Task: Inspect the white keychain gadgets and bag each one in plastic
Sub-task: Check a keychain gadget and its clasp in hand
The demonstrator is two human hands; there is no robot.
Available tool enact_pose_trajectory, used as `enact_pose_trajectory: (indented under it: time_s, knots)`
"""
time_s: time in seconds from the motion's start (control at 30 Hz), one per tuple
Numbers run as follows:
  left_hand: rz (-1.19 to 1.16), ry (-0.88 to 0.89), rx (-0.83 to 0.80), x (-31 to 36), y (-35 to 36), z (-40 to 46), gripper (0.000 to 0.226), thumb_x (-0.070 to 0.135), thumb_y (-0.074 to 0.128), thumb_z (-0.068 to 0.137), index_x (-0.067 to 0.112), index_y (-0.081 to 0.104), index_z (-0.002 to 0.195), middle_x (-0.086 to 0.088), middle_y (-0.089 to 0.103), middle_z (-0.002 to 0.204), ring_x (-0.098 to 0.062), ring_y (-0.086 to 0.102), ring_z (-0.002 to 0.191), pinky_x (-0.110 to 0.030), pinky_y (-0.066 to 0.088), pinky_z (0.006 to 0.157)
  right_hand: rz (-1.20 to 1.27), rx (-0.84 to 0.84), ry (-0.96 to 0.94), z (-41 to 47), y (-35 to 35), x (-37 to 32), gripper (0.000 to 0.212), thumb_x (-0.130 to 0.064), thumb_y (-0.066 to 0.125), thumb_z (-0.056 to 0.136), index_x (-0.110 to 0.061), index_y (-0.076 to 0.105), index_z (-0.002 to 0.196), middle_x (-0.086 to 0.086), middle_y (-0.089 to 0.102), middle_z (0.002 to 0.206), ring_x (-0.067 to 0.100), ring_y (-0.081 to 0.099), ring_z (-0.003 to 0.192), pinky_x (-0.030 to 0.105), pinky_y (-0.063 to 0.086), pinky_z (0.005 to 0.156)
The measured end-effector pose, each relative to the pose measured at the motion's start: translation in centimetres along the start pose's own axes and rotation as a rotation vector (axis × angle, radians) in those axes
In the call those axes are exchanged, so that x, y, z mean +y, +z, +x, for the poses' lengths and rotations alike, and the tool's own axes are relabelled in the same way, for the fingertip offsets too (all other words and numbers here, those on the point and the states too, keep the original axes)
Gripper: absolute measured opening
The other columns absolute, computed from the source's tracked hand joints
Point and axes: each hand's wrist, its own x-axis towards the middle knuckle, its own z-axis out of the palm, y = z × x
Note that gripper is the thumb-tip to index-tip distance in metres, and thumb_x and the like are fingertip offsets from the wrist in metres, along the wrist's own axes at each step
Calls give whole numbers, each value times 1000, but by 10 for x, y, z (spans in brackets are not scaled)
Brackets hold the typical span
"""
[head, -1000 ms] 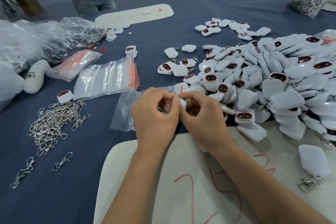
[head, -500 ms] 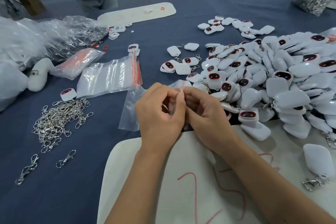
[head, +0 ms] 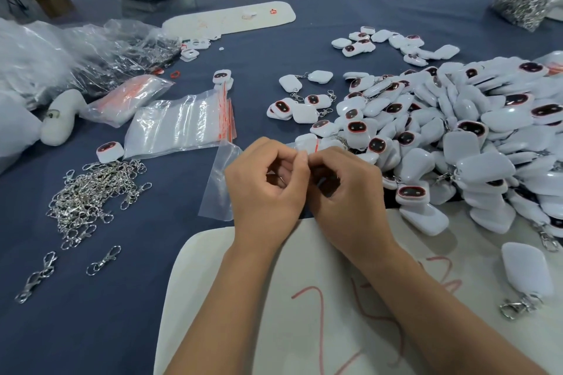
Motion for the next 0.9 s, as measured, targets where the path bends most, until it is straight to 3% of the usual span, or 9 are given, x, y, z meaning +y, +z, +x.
enact_pose_trajectory:
  time_s: [0.17,0.33,0.4,0.47,0.53,0.63,0.77,0.9]
  knots:
    - [0,-55,24,1,2,0,18,10,70,87,11,64,69,2,62,67,-14,56,62,-18,42,57,99,105,-36,1,-3,2,18,5,71,87,-9,73,98,-3,73,92,13,68,86,25,53,78]
    - [33,-100,47,-4,5,1,18,16,67,88,12,63,70,2,61,67,-17,56,63,-33,47,58,295,56,4,1,-2,-1,27,11,61,90,-8,71,107,-1,75,101,20,73,97,32,57,88]
    - [35,-129,78,-6,5,2,19,18,66,88,14,62,70,4,61,67,-16,57,62,-35,48,58,324,105,44,1,-3,-2,25,10,61,93,-6,69,109,0,76,103,19,74,99,27,57,88]
    - [40,-142,96,-7,4,2,18,19,66,88,14,62,70,5,61,67,-15,58,63,-33,48,60,158,176,48,2,-4,0,20,5,64,93,-9,70,106,-4,74,99,14,72,94,23,55,80]
    - [45,-143,102,-7,4,3,18,19,66,88,15,62,71,5,61,67,-15,58,65,-32,48,61,2,175,48,3,-5,2,17,3,65,92,-10,72,100,-4,71,95,12,67,89,29,54,76]
    - [51,-128,96,-7,4,3,18,18,66,89,15,62,71,6,62,68,-16,58,66,-28,47,61,-63,22,33,3,-3,2,23,1,59,91,-9,77,101,2,66,101,20,64,90,37,53,79]
    - [54,-94,98,-7,3,2,19,14,67,91,14,62,73,7,61,70,-14,58,68,-24,46,62,-205,-140,64,1,1,-4,37,-12,49,91,-14,78,114,5,59,113,23,57,104,39,48,91]
    - [45,-32,132,-3,3,1,22,14,67,93,14,59,73,8,57,70,-13,55,70,-26,45,62,-425,-283,44,-3,3,-5,33,-15,45,90,-15,77,98,7,54,111,30,46,106,46,45,90]
